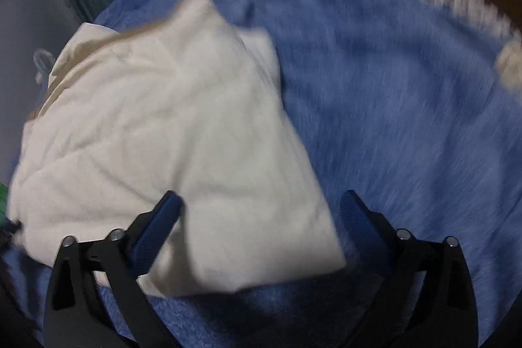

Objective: Fold large clothes

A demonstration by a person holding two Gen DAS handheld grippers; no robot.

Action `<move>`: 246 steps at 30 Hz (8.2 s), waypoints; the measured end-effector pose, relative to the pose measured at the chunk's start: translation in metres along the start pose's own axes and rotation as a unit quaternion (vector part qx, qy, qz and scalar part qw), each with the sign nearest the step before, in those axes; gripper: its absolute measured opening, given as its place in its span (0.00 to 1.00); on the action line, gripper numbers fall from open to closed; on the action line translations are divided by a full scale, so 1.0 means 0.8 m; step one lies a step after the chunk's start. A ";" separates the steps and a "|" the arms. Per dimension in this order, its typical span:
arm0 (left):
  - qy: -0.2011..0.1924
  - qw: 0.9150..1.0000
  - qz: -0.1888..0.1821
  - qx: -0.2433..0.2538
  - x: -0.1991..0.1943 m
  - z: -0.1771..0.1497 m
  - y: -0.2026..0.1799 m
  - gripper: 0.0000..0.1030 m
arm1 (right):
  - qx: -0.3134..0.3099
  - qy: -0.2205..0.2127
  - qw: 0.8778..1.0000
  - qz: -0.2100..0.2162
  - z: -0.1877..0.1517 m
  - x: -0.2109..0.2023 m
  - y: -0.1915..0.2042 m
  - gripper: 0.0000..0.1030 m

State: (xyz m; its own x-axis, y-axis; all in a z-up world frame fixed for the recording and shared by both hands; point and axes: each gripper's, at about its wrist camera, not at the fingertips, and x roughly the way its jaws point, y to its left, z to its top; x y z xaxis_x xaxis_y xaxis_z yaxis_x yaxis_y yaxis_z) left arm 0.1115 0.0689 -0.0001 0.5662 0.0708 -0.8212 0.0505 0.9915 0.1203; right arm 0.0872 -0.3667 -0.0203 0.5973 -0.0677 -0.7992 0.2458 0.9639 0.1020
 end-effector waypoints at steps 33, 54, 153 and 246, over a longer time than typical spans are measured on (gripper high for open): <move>-0.024 0.998 -0.055 0.022 0.074 0.118 0.075 0.94 | -0.124 -0.034 0.992 -0.008 0.114 0.067 0.048 0.88; 0.056 0.947 -0.311 -0.056 0.165 0.078 0.168 0.52 | -0.006 0.071 0.969 0.238 0.105 0.132 -0.065 0.70; 0.030 0.998 -0.036 -0.033 -0.006 0.015 -0.083 0.94 | -0.168 0.029 0.984 0.058 -0.027 -0.014 0.215 0.95; -0.012 0.999 -0.019 -0.048 -0.163 -0.201 -0.059 0.93 | -0.131 -0.030 0.990 0.030 -0.216 -0.187 0.115 0.94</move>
State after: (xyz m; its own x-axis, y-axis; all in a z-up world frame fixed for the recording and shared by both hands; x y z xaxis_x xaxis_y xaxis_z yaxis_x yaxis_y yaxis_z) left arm -0.0973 0.0307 0.0116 0.5847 0.0317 -0.8106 -0.0061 0.9994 0.0347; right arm -0.1113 -0.2234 0.0062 0.6507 -0.0151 -0.7592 0.0058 0.9999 -0.0149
